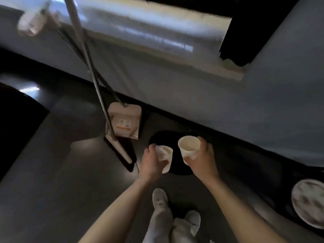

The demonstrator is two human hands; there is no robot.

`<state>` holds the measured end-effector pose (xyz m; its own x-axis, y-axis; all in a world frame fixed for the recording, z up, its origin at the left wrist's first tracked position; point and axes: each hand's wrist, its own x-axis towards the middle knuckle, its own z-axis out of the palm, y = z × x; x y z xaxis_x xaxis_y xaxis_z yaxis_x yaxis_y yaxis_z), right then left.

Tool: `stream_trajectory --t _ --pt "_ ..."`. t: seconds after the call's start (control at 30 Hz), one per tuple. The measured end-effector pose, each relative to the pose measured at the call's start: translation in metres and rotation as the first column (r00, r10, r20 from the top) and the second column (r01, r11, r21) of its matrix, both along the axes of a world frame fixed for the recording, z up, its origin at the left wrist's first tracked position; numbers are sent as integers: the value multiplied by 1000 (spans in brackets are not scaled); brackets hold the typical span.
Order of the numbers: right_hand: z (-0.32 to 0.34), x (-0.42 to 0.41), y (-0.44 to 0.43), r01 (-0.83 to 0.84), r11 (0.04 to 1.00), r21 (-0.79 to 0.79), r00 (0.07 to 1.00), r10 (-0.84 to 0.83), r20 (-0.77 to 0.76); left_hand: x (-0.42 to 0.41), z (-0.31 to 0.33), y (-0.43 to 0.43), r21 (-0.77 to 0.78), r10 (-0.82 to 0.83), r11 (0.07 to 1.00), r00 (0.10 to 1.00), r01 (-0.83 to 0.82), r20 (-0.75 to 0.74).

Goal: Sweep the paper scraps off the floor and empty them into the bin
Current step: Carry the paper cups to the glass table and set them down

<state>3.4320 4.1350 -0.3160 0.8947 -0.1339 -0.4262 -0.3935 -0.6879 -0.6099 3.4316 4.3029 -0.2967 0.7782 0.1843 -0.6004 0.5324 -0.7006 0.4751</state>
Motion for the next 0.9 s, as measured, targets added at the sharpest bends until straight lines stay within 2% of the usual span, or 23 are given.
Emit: stream_trajectory --t 0.13,0.2,0.27,0.37,0.5,0.6,0.7,0.8,0.9 --pt "-77 0 3 -56 996 -73 993 48 -107 14 -77 -2 -13 -18 1000 999 17 -36" --pt "-101 -2 4 -92 993 -70 983 79 -167 19 -102 -4 9 -122 992 989 123 -86" --pt "-112 -5 2 -104 994 -37 971 93 -218 20 -115 -4 54 -245 965 957 256 -156" --pt "-99 -7 -2 -69 997 15 962 71 -262 22 -102 -5 75 -305 943 933 324 -189" --pt "-22 -1 -10 -28 999 47 971 38 -237 34 -28 -17 92 -402 905 906 416 -135" --pt "69 6 -22 13 1000 24 986 -9 -166 45 56 -32 148 -492 858 870 492 -40" --pt "169 5 -38 94 996 7 994 -94 -48 59 145 -57 187 -606 786 795 590 38" --pt "264 -13 -65 220 975 -34 973 -217 73 70 232 -101 203 -752 659 642 724 148" --pt "340 -53 -106 416 904 -97 893 -386 230 64 306 -167 242 -903 409 353 880 244"
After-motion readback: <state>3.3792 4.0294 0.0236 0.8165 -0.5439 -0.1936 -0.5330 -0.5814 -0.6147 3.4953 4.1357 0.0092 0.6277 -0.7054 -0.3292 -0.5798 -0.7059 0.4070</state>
